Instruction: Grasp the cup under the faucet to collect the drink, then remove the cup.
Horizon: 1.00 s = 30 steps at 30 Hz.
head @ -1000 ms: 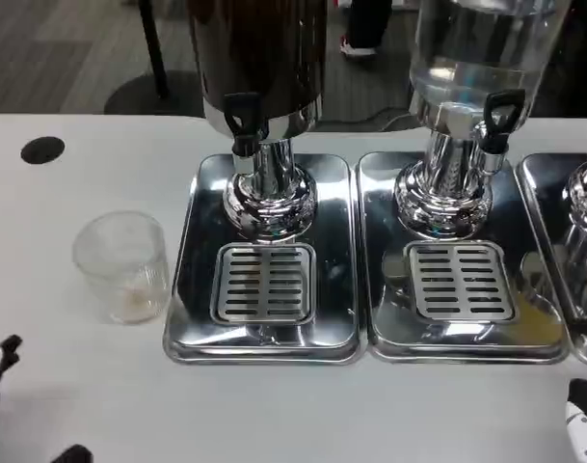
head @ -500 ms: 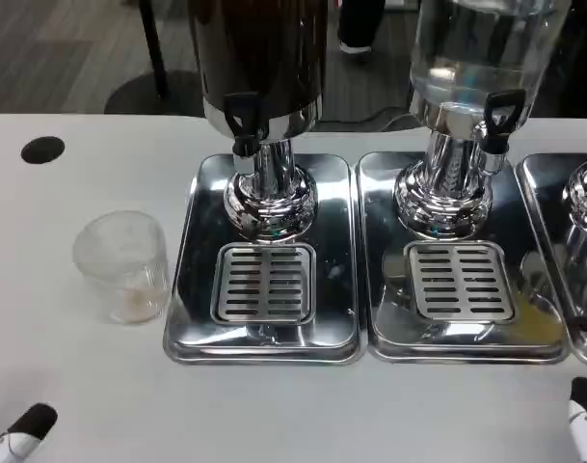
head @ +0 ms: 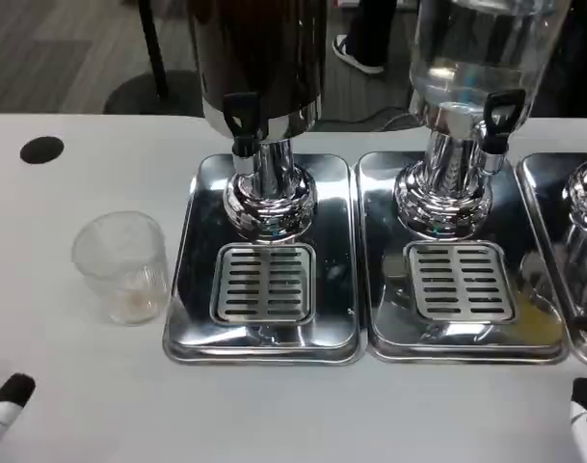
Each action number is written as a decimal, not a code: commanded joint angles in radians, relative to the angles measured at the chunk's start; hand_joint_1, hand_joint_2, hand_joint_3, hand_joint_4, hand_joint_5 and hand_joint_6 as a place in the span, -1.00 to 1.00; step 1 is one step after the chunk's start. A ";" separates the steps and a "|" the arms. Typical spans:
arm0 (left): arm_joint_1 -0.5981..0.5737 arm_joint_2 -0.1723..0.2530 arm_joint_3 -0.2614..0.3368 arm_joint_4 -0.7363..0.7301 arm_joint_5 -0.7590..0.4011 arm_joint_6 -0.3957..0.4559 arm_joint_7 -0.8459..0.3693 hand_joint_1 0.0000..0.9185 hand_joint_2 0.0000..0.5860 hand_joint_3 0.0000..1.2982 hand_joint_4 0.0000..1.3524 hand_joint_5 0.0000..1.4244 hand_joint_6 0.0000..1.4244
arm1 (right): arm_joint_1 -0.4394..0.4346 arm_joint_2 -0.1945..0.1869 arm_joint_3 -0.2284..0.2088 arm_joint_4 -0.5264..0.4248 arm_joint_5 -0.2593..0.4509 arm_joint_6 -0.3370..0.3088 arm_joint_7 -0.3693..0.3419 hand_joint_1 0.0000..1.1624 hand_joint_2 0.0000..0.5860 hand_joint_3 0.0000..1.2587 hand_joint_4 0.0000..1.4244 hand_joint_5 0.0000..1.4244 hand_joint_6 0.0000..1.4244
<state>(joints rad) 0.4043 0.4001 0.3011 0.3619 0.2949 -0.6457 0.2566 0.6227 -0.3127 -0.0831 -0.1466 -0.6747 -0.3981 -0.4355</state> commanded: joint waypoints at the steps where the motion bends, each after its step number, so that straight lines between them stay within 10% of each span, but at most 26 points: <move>1: -0.017 0.003 -0.002 -0.006 0.038 0.047 0.034 -0.56 -0.91 -1.00 -0.90 -0.73 -0.60 | 0.000 0.002 -0.012 0.008 0.016 -0.016 -0.012 0.01 0.70 -0.56 -0.76 -0.90 -1.00; 30: -0.222 0.012 -0.116 0.065 0.129 0.236 0.087 -0.55 -0.79 -1.00 -0.88 -0.72 -0.57 | -0.002 0.005 -0.021 0.022 0.036 -0.059 -0.018 0.02 0.71 -0.56 -0.74 -0.88 -1.00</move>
<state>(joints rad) 0.1941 0.3983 0.2058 0.4116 0.4053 -0.4231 0.3293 0.6144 -0.3126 -0.0951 -0.1249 -0.6457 -0.4404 -0.4378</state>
